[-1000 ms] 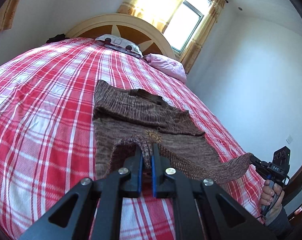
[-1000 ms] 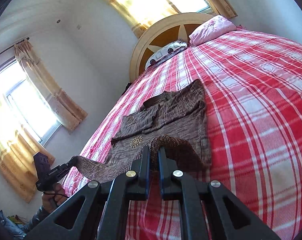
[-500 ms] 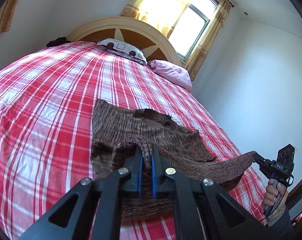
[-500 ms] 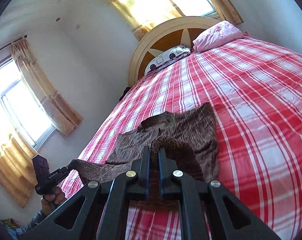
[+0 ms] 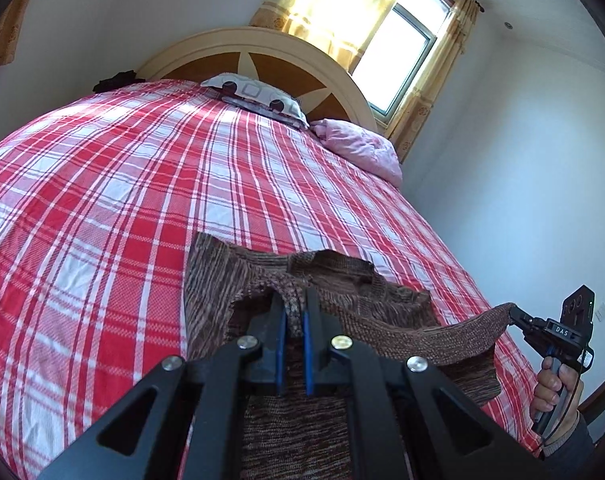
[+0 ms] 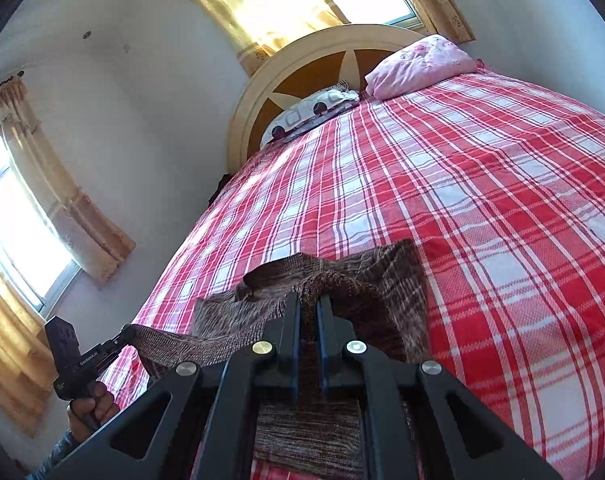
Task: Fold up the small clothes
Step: 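Lift the hem with both grippers and fold it toward the collar, then open both grippers to release the folded hem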
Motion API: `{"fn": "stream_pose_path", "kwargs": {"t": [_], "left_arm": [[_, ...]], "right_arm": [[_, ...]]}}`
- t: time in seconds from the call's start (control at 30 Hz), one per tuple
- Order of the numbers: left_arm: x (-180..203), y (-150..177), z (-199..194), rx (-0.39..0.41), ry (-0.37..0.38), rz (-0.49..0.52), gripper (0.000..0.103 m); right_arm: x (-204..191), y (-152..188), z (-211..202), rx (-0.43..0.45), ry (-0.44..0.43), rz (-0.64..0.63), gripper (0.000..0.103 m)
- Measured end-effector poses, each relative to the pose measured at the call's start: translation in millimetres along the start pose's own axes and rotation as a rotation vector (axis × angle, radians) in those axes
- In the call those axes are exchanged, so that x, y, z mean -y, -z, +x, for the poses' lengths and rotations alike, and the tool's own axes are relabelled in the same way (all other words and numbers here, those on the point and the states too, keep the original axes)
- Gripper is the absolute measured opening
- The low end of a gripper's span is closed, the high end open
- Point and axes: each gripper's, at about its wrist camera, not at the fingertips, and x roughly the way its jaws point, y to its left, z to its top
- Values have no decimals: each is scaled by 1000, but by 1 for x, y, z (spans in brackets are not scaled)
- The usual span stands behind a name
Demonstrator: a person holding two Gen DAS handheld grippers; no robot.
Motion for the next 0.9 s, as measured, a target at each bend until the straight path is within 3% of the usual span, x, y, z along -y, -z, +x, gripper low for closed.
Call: {"fn": "stream_pose_path", "kwargs": {"t": [0.27, 0.57, 0.67, 0.7, 0.77, 0.8, 0.83, 0.9], "left_arm": [[-17, -14, 36, -16, -59, -12, 7], [-31, -17, 92, -108, -141, 18, 7], [-33, -23, 109, -120, -206, 21, 14], [-34, -25, 112, -115, -232, 24, 14], [-40, -32, 110, -85, -286, 10, 14], [-43, -35, 105, -65, -313, -9, 20], [-46, -37, 99, -48, -326, -26, 23], [-47, -37, 87, -18, -339, -27, 40]], "right_arm": [[11, -22, 58, -54, 47, -5, 6], [42, -28, 125, -144, 119, 29, 6], [52, -36, 148, -184, 134, 53, 8], [58, -41, 156, -192, 135, 83, 10], [60, -47, 158, -174, 144, 90, 35], [59, -49, 155, -152, 125, 88, 61], [57, -49, 152, -138, 105, 85, 68], [48, -46, 144, -127, 74, 42, 68]]}}
